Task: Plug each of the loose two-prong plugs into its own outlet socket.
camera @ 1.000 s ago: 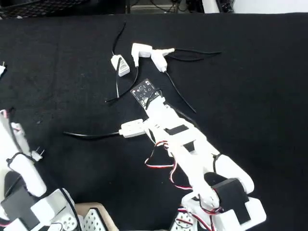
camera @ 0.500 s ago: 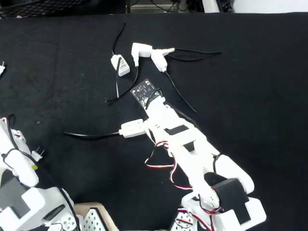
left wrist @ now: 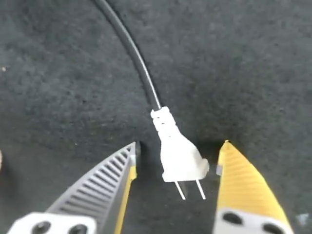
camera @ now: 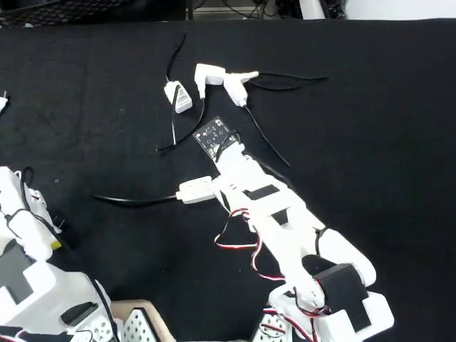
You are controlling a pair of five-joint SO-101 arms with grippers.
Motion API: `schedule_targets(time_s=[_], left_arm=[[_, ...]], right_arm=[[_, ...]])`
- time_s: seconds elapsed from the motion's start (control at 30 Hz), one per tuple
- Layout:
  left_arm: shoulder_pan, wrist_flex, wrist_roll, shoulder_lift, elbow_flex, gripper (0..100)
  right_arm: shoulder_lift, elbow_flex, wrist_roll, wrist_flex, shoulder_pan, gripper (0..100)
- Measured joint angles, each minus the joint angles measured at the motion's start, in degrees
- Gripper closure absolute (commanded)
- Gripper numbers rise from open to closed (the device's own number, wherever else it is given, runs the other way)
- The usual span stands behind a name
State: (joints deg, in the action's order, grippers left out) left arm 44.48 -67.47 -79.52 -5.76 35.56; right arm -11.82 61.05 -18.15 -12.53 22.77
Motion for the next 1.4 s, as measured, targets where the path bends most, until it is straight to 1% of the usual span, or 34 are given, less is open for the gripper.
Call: schedule_targets(time_s=[0.07, 0.13, 0.23, 0.3, 0.37, 0.47, 0.63, 0.7, 0.8, 0.93, 1.13, 1.23, 1.3, 1.4], left_arm=[[-0.1, -0.1, 0.0, -1.0, -1.0, 80], [-0.2, 0.1, 0.3, -1.4, -1.9, 81], [-0.4, 1.1, 5.3, -2.2, -3.2, 83], [-0.4, 1.7, 8.2, -2.2, -3.3, 89], [-0.4, 1.9, 8.5, -2.2, -3.3, 97], [-0.4, 2.1, 9.7, -2.3, -3.4, 96], [-0.4, 2.1, 12.3, -2.6, -3.7, 97], [-0.4, 2.1, 14.4, -2.6, -3.7, 97], [-0.4, -0.3, 22.6, -2.8, -5.5, 97], [-0.4, -6.1, 34.5, -3.6, -10.8, 97], [1.9, -15.7, 44.9, -4.0, -21.1, 97], [2.8, -20.1, 52.0, -4.0, -28.1, 97], [3.8, -22.2, 56.4, -4.0, -33.4, 97], [4.7, -24.4, 60.6, -4.0, -41.2, 97]], right_arm=[[0.0, 0.0, 0.0, 0.0, 0.0, 84.7], [0.0, 0.0, 0.0, 0.0, 0.0, 84.7], [0.0, 0.0, 0.0, 0.0, 0.0, 84.7], [0.0, 0.0, 0.0, 0.0, 0.0, 84.7], [0.0, 0.0, 0.0, 0.0, 0.0, 84.7], [0.0, 0.0, 0.0, 0.0, 0.0, 84.7], [0.0, 0.0, 0.0, 0.0, 0.0, 84.7], [0.0, 0.0, 0.0, 0.0, 0.0, 84.7], [0.0, 0.0, 0.0, 0.0, 0.0, 84.7], [0.0, 0.0, 0.0, 0.0, 0.0, 84.7], [0.0, 0.0, 0.0, 0.0, 0.0, 84.7], [0.0, 0.0, 0.0, 0.0, 0.0, 84.7], [0.0, 0.0, 0.0, 0.0, 0.0, 84.7], [0.0, 0.0, 0.0, 0.0, 0.0, 84.7]])
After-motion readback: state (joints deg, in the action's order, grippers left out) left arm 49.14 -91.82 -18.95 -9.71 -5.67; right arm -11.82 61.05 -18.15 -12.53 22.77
